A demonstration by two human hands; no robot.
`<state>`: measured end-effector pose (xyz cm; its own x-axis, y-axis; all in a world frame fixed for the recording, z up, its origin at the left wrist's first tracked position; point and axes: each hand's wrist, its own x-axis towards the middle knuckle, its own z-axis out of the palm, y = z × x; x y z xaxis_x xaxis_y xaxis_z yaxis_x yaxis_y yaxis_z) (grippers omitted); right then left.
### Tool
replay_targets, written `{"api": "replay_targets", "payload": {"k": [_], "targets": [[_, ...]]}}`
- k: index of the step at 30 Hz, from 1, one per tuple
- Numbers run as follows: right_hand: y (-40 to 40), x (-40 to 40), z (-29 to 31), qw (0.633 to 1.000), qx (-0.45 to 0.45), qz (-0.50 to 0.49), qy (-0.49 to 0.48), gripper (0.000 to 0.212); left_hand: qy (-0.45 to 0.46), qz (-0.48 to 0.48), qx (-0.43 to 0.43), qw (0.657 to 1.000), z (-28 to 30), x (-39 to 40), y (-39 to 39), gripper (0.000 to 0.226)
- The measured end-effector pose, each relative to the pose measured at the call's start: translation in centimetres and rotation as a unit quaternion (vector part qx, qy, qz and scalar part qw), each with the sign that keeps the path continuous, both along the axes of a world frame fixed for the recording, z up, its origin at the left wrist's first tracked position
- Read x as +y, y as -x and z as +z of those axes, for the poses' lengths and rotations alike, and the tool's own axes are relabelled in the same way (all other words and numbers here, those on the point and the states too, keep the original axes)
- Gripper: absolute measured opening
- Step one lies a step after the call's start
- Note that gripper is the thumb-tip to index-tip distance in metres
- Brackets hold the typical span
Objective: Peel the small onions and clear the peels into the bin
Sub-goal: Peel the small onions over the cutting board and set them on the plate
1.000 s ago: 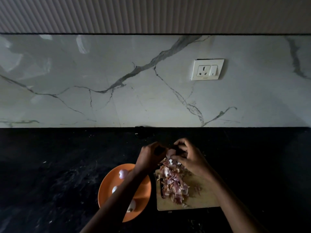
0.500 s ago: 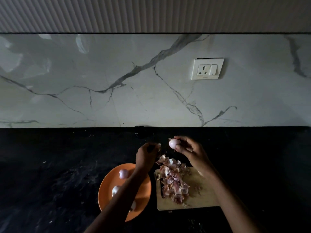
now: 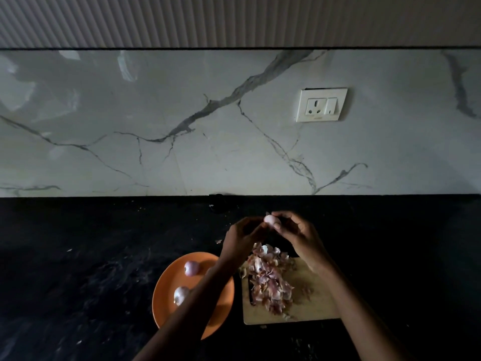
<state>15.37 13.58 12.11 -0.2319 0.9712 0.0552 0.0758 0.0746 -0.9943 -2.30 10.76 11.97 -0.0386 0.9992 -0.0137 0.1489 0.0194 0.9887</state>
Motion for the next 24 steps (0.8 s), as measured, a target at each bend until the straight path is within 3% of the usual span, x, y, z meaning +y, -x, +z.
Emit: {"api": "replay_targets", "payload": {"k": [15,24], "targets": [[0.32,-0.03,-0.13,0.996,-0.066,0.015,-0.052,0.026,-0.026,0.059,0.097,0.993,-0.4,0.36,-0.09,0.017],[-0.1,-0.09,-0.68,0.996,-0.077,0.028,-0.035,0.02,-0.034,0.056,0.134,0.989,-0.22,0.23,-0.11,0.016]]}}
